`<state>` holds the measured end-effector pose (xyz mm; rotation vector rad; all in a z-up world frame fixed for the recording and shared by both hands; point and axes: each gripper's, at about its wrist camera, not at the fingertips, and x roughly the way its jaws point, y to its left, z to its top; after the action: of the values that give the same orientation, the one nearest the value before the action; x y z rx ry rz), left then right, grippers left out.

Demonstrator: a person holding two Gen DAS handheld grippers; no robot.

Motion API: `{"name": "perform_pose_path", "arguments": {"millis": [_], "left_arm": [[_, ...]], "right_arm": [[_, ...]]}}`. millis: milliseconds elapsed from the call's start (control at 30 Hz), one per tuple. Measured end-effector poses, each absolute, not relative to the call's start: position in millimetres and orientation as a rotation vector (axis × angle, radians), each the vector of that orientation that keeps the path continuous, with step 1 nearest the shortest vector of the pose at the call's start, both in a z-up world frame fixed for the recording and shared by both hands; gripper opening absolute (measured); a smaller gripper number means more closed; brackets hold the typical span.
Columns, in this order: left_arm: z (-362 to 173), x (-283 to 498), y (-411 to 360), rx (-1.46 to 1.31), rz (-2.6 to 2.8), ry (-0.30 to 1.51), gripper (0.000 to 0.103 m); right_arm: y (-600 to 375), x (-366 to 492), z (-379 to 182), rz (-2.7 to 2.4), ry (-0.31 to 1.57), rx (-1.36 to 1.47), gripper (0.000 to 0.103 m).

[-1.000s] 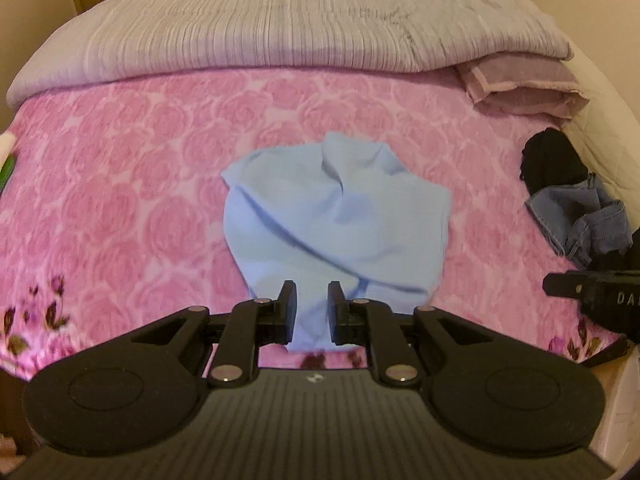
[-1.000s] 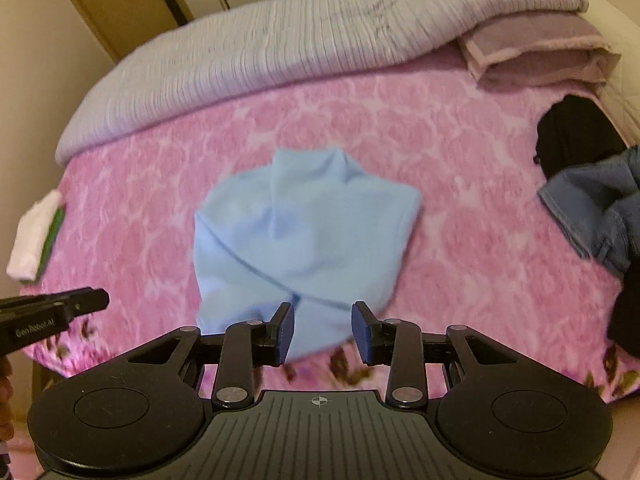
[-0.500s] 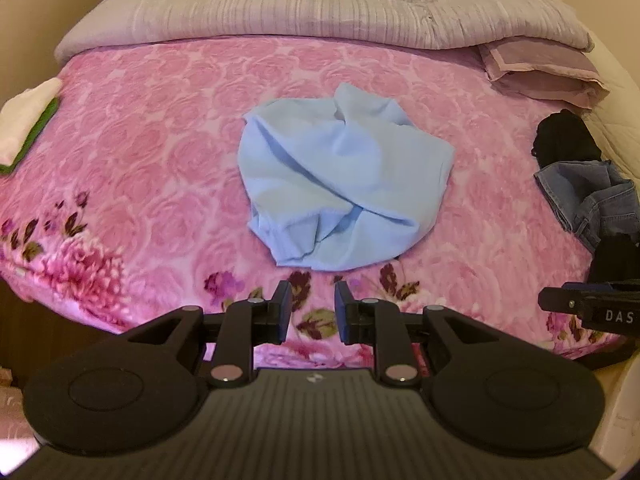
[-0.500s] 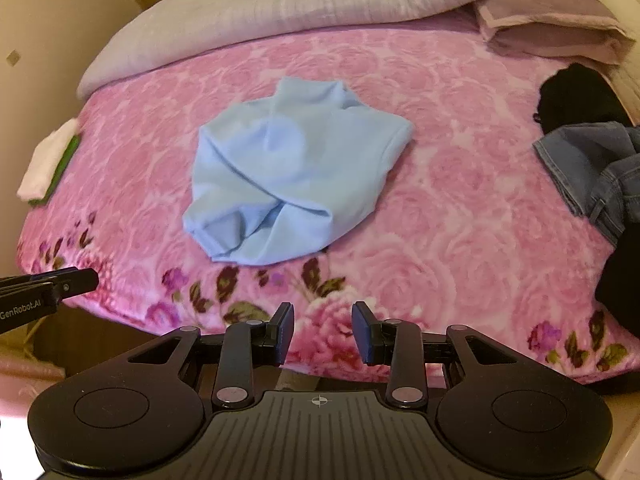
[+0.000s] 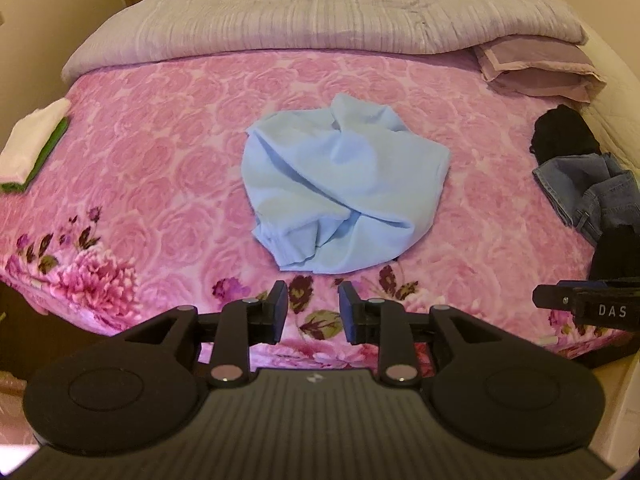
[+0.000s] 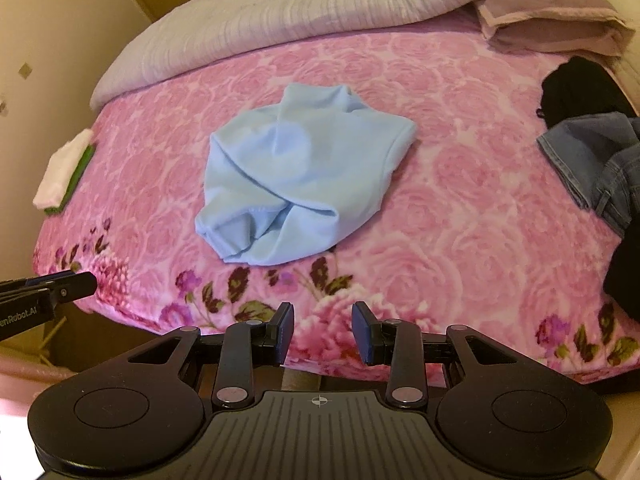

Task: Fold clothes
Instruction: 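Move both open grippers over the crumpled sweatshirt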

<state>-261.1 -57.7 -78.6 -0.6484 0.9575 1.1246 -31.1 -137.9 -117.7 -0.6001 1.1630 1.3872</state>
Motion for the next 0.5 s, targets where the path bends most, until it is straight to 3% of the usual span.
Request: {"name": "perform_pose_path", "arguments": {"millis": [500], "left_arm": [[-93, -249, 28, -0.609, 0.986, 0.977, 0.025]], "right_arm": [[-77, -27, -115, 1.253, 1.164, -0.535, 0.036]]}}
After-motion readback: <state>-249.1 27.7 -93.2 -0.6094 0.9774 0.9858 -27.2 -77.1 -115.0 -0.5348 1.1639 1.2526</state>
